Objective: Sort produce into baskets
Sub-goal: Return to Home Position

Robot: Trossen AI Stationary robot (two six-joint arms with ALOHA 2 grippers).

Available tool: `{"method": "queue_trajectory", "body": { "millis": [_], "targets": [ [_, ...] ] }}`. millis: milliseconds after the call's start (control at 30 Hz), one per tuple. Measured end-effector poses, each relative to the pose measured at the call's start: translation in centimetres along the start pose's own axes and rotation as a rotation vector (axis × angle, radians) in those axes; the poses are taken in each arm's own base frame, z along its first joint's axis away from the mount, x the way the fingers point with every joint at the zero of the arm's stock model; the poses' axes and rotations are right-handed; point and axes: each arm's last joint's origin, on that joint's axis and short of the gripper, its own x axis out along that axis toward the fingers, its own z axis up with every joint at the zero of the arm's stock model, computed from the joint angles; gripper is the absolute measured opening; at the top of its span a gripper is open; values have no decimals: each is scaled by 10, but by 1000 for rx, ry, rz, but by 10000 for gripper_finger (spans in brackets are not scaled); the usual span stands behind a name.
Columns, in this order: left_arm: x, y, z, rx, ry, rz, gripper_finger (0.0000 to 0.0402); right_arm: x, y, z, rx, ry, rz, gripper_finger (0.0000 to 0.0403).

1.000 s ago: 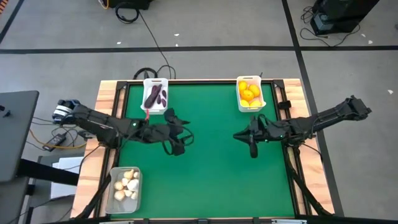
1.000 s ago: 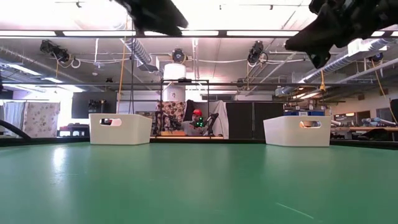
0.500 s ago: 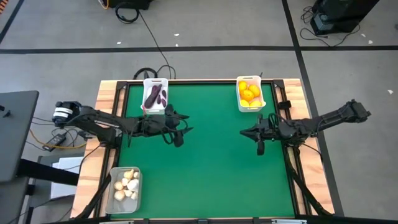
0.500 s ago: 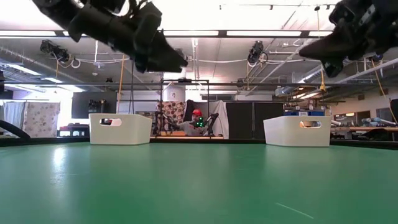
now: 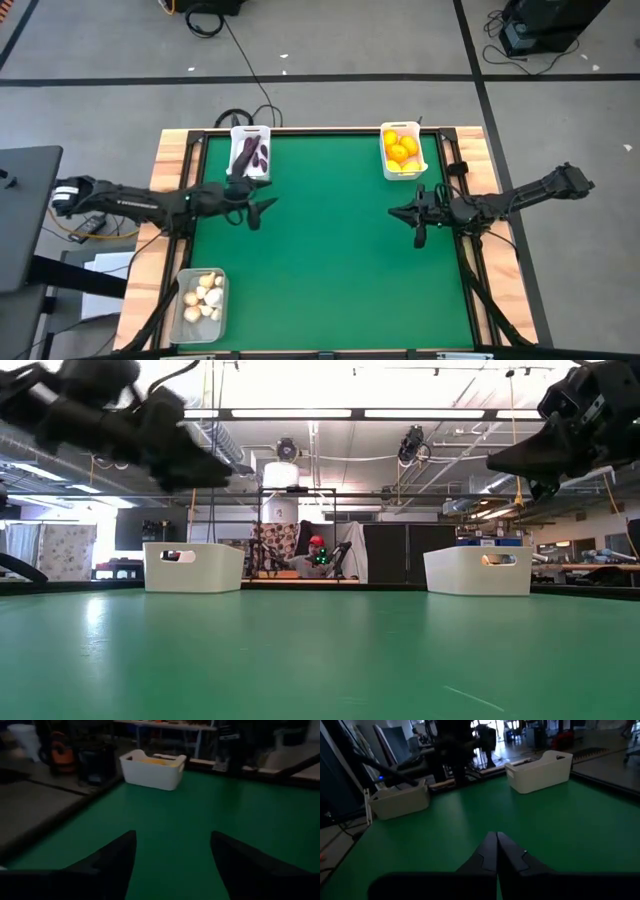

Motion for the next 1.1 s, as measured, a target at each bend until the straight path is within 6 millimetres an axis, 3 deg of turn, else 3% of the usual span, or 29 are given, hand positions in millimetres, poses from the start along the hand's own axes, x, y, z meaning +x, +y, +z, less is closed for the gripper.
{"method": "queue_trajectory", "body": {
  "millis": [100, 200, 433, 867, 1100],
  "targets": [
    [-11, 5, -21, -55, -29, -36, 249, 0, -1, 0, 10, -27, 5, 5],
    [-19, 8, -29, -80, -38, -48, 232, 1, -2, -2, 13, -24, 11, 6],
    [-31, 11, -23, -71, -29, -45, 209, 2, -5, -2, 36, -17, 17, 7],
    [-44, 14, -31, -46, 66, -96, 208, 3, -11, 0, 33, -39, -50, 8],
    [-54, 17, -30, -58, 15, -104, 207, 3, -11, 0, 33, -37, -46, 9]
  ]
}}
